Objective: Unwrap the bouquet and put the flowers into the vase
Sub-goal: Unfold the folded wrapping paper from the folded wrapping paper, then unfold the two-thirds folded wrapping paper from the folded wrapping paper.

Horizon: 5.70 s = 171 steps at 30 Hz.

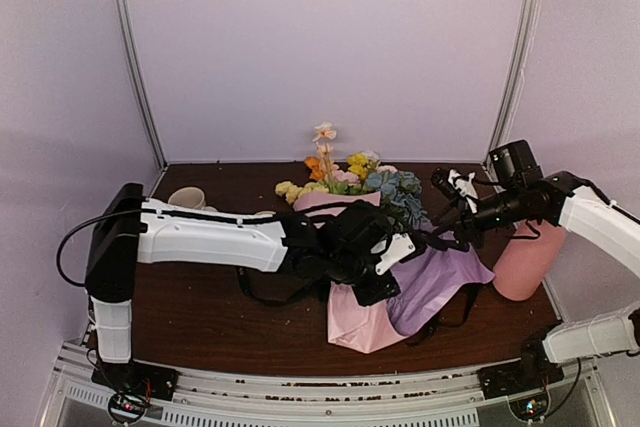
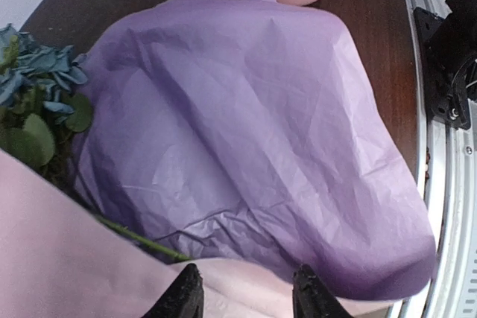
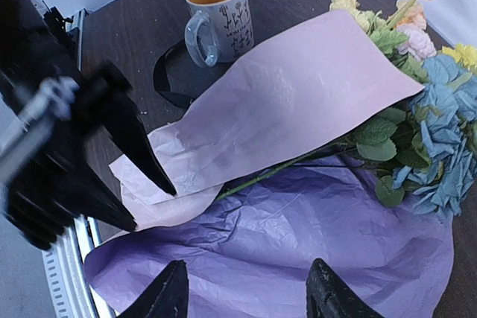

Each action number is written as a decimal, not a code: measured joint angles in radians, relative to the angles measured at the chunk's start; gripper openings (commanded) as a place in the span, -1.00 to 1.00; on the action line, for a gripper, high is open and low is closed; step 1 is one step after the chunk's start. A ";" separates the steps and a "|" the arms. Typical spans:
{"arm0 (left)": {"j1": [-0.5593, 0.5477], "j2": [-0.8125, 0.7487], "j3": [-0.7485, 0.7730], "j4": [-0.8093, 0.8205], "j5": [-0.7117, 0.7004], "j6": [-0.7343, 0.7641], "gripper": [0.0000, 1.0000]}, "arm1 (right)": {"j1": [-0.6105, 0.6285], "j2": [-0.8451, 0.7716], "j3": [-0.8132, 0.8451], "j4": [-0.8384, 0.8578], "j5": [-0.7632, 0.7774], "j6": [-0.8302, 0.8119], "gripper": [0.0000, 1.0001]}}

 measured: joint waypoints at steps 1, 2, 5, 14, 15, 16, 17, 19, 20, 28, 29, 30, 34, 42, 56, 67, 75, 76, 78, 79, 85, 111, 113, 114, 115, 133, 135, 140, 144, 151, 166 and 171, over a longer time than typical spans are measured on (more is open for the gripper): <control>0.000 -0.060 -0.040 0.000 -0.025 -0.001 0.03 | 0.003 0.019 -0.022 0.012 0.002 0.002 0.07; 0.000 -0.121 -0.073 -0.004 -0.053 -0.002 0.10 | 0.005 0.039 -0.039 0.024 0.005 0.002 0.05; 0.000 -0.252 -0.111 -0.018 -0.166 -0.030 0.36 | 0.019 0.118 -0.064 0.045 0.017 0.002 -0.02; -0.013 -0.284 -0.103 -0.158 -0.384 -0.145 0.71 | 0.087 0.253 -0.094 0.097 0.065 -0.011 -0.06; -0.027 -0.278 -0.117 -0.172 -0.399 -0.144 0.83 | 0.092 0.260 -0.094 0.098 0.070 -0.017 -0.06; -0.049 -0.269 -0.133 -0.191 -0.423 -0.144 0.86 | 0.094 0.264 -0.094 0.099 0.074 -0.022 -0.06; -0.080 -0.257 -0.148 -0.209 -0.454 -0.143 0.86 | 0.097 0.269 -0.094 0.100 0.080 -0.026 -0.06; -0.144 -0.233 -0.174 -0.232 -0.505 -0.142 0.85 | 0.100 0.285 -0.092 0.100 0.093 -0.035 -0.06; -0.169 -0.220 -0.179 -0.243 -0.520 -0.140 0.84 | 0.101 0.297 -0.088 0.094 0.098 -0.041 -0.06; -0.243 -0.117 -0.161 -0.274 -0.573 -0.134 0.65 | 0.104 0.351 -0.061 0.055 0.129 -0.080 -0.07; -0.241 -0.104 -0.156 -0.274 -0.581 -0.131 0.63 | 0.104 0.358 -0.054 0.044 0.133 -0.084 -0.07; -0.241 -0.084 -0.143 -0.277 -0.595 -0.129 0.60 | 0.104 0.362 -0.050 0.040 0.135 -0.086 -0.07; -0.243 -0.006 -0.091 -0.285 -0.650 -0.132 0.51 | 0.104 0.366 -0.040 0.026 0.140 -0.092 -0.07; -0.243 0.080 -0.035 -0.306 -0.723 -0.132 0.39 | 0.104 0.348 -0.040 0.015 0.145 -0.105 -0.06; -0.243 0.143 0.052 -0.355 -0.813 -0.145 -0.94 | 0.104 0.343 -0.040 0.011 0.148 -0.108 -0.06; -0.243 -0.016 0.009 -0.526 -0.869 -0.350 -0.91 | 0.104 0.343 -0.040 0.008 0.151 -0.109 -0.08; -0.243 -0.057 -0.085 -0.670 -0.837 -0.565 -0.09 | 0.104 0.343 -0.040 0.001 0.151 -0.109 -0.08; -0.243 -0.057 -0.097 -0.681 -0.830 -0.576 -0.05 | 0.104 0.343 -0.040 0.000 0.151 -0.109 -0.09; -0.243 -0.057 -0.121 -0.701 -0.814 -0.616 -0.03 | 0.104 0.343 -0.040 0.000 0.151 -0.109 -0.08; -0.243 -0.057 -0.128 -0.711 -0.808 -0.629 -0.01 | 0.104 0.343 -0.040 -0.001 0.151 -0.109 -0.08; -0.243 -0.077 -0.179 -0.742 -0.791 -0.714 0.18 | 0.104 0.343 -0.040 -0.003 0.151 -0.111 -0.08; -0.003 -0.113 0.103 -0.363 -0.517 -0.293 -1.00 | 0.079 0.278 -0.040 0.008 0.165 -0.100 -0.08; 0.003 -0.048 0.115 -0.344 -0.486 -0.267 -1.00 | 0.069 0.276 -0.040 0.013 0.166 -0.100 -0.08; 0.003 -0.019 0.117 -0.340 -0.471 -0.258 -1.00 | 0.067 0.276 -0.040 0.013 0.166 -0.100 -0.08; 0.002 0.010 0.117 -0.339 -0.456 -0.250 -1.00 | 0.065 0.276 -0.040 0.014 0.167 -0.100 -0.08; 0.008 -0.157 -0.134 -0.475 -0.533 -0.346 -1.00 | 0.064 0.296 -0.040 0.011 0.166 -0.104 -0.08; 0.008 -0.181 -0.192 -0.479 -0.536 -0.368 -1.00 | 0.064 0.296 -0.040 0.011 0.166 -0.105 -0.08; 0.008 -0.189 -0.296 -0.488 -0.541 -0.400 -1.00 | 0.064 0.296 -0.040 0.012 0.166 -0.105 -0.08; 0.007 -0.189 -0.306 -0.488 -0.551 -0.416 -1.00 | 0.064 0.309 -0.040 0.013 0.166 -0.105 -0.07; -0.004 -0.195 -0.312 -0.489 -0.592 -0.436 -1.00 | 0.064 0.329 -0.047 0.021 0.166 -0.104 -0.07; -0.014 -0.224 -0.316 -0.504 -0.621 -0.490 -1.00 | 0.064 0.340 -0.066 0.035 0.166 -0.103 -0.07; -0.026 -0.276 -0.323 -0.529 -0.621 -0.503 -0.65 | 0.064 0.335 -0.067 0.037 0.165 -0.100 -0.07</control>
